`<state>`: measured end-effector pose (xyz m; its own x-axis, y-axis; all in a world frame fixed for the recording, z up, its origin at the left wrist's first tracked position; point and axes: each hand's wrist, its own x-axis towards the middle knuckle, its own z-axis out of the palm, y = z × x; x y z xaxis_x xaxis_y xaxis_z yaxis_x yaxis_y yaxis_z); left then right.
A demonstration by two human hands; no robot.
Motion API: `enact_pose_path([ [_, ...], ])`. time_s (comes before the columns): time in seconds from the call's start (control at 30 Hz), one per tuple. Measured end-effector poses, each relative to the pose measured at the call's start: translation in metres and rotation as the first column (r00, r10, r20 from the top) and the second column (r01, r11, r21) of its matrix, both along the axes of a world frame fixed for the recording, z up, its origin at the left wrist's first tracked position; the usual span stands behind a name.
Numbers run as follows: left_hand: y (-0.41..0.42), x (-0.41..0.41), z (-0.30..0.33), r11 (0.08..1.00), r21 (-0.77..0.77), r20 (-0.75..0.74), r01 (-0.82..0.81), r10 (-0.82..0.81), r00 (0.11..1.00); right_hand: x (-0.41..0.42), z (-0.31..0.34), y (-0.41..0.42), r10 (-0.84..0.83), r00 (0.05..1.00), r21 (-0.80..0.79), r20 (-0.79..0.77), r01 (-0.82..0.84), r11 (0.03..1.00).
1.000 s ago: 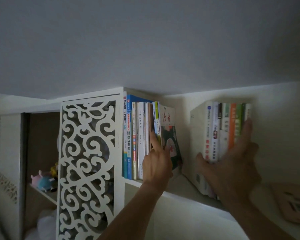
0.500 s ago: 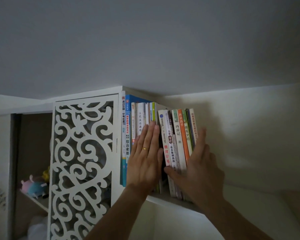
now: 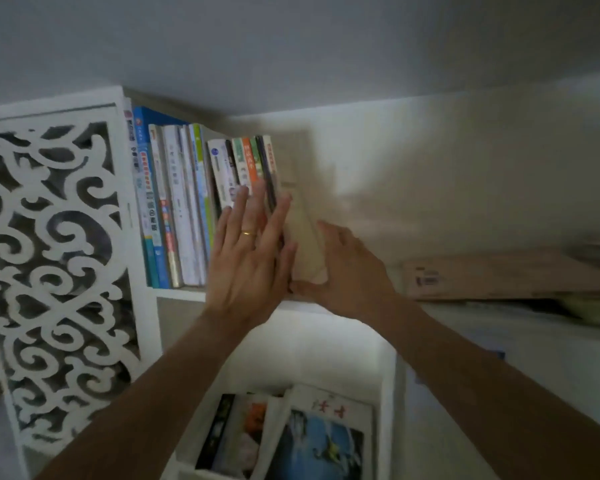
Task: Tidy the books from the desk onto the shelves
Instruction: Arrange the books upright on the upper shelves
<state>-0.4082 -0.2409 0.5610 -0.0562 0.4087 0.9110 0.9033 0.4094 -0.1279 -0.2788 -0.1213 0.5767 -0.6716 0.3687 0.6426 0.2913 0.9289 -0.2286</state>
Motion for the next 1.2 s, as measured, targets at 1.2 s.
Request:
enact_pose_path([
  [1.2,0.071,0.058,0.04,0.957,0.061,0.367,-0.284,0.243,0.898,0.102,0.031,0.059,0.197,0.959,-0.287,0.204,-0.133,0.949],
])
